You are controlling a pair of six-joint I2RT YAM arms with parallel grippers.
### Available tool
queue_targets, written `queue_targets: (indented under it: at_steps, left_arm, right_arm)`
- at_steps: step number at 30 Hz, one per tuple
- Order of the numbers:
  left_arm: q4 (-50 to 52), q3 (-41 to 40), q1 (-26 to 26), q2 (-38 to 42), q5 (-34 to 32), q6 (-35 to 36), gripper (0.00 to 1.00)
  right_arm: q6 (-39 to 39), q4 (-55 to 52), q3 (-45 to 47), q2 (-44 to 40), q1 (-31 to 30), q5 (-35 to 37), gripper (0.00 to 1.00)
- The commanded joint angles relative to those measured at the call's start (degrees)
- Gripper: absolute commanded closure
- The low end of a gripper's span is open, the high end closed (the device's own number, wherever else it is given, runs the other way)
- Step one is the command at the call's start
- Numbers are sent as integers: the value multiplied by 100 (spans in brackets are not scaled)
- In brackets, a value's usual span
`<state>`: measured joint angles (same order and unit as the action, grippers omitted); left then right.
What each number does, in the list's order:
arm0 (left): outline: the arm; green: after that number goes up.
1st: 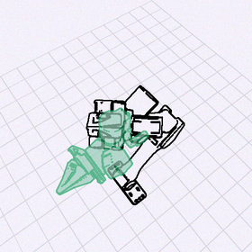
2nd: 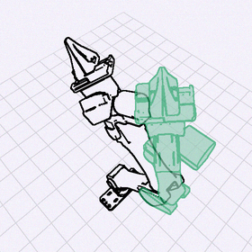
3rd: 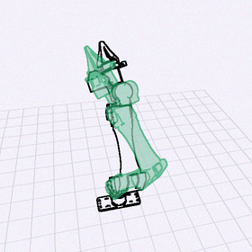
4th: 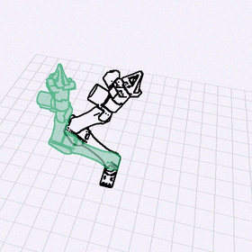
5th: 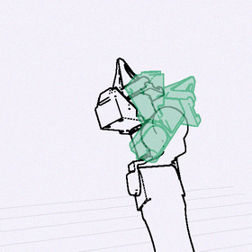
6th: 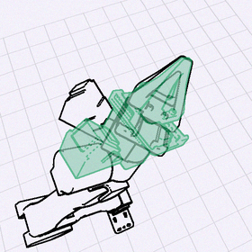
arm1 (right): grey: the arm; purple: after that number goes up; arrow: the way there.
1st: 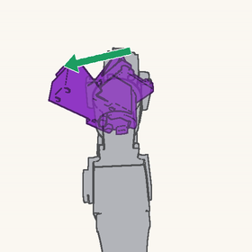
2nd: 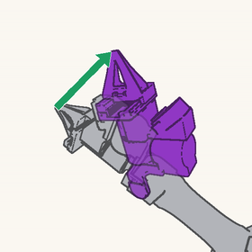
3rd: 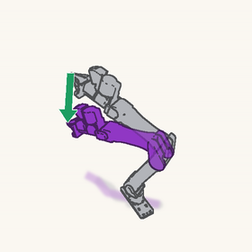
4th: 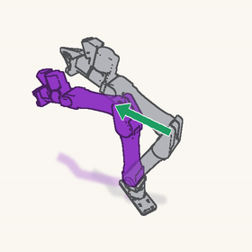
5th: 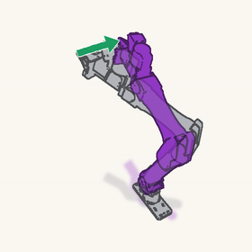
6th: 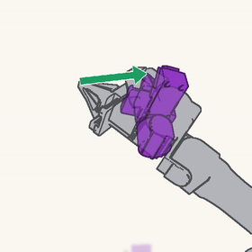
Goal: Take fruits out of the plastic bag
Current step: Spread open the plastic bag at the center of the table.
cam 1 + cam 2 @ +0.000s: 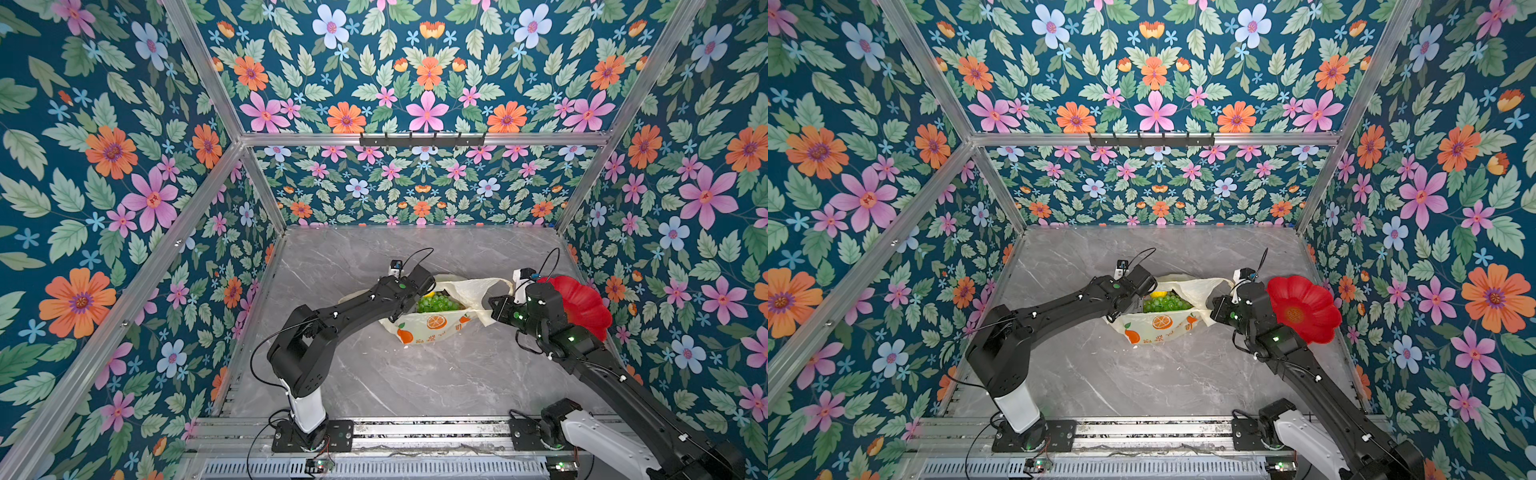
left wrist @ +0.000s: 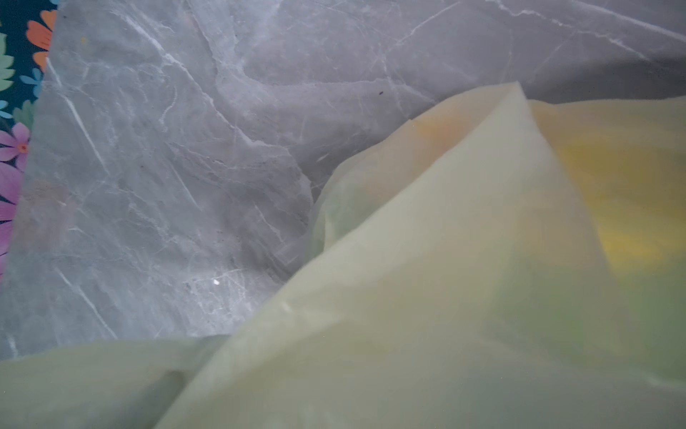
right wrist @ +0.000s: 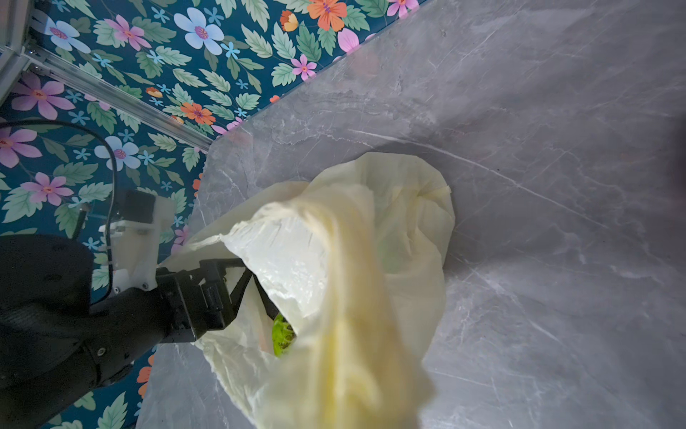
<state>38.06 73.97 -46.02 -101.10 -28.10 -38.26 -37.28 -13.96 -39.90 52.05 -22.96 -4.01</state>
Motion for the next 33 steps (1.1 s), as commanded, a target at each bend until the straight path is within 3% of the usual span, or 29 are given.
queue_targets:
  at_steps: [1,6,14,21,25,26,30,33]
  left_arm:
    - [-737,-235,175,89,620,144,24]
    - [-1496,-729,475,450,957,296,51]
    - [-3079,-1619,1133,1359,1946,760,98]
    - [-3615,-1367,1329,1426,2648,1048,100]
    - [-3522,-1112,1196,1234,2594,1218,100]
    - [-3415,-1029,1147,1187,2510,1248,100]
    - [-2910,-675,907,1006,1944,1304,100]
    - [-2672,-530,777,916,1655,1304,100]
  right_arm:
    - [-94,-144,-37,31,-1,350,100]
    - [-3,-402,-301,271,54,516,100]
    - [-223,196,-517,1030,1327,-1120,100]
    - [-323,395,-748,1362,1394,-1316,100]
    - [186,-325,-1101,1336,1046,-513,100]
    - [304,-541,-1196,1326,942,-311,96]
    - [657,-1437,-1540,1182,652,473,52]
    - [800,-2091,-1733,1042,567,918,32]
